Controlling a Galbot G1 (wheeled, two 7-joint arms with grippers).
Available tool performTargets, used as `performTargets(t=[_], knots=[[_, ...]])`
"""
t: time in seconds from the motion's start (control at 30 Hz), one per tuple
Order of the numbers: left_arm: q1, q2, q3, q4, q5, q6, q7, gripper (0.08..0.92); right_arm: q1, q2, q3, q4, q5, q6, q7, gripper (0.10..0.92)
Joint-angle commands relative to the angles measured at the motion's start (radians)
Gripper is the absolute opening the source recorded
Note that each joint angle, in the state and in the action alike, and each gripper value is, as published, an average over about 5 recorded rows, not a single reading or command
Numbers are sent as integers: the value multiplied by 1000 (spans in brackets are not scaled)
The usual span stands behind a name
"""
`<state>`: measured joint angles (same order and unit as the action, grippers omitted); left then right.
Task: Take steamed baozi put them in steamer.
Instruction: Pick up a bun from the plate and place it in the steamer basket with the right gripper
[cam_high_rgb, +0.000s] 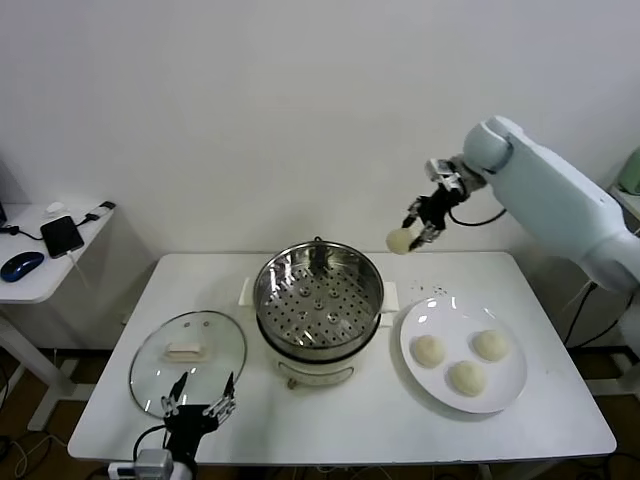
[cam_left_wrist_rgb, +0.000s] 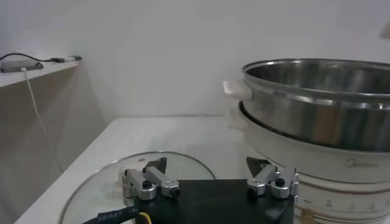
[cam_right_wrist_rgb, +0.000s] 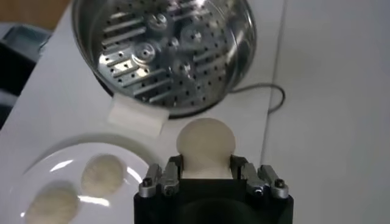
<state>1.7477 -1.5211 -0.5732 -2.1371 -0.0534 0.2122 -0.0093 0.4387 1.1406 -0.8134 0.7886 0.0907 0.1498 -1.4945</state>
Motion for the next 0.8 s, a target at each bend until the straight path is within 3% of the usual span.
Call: performTargets(t=[0.03, 0.3, 0.47, 0.8], knots=[[1, 4, -2, -4, -10, 0, -3, 823, 123, 205, -156, -99, 68, 380, -85, 535], [1, 0, -4, -1, -14, -5, -9, 823, 71, 300, -183, -131, -92, 602, 17, 535], [1, -1, -2, -3, -15, -6, -10, 823, 12, 333, -168, -162, -233, 645, 199, 535], [2, -2, -2, 1, -15, -9, -15, 823, -68, 352, -130, -207, -367, 697, 292, 535]])
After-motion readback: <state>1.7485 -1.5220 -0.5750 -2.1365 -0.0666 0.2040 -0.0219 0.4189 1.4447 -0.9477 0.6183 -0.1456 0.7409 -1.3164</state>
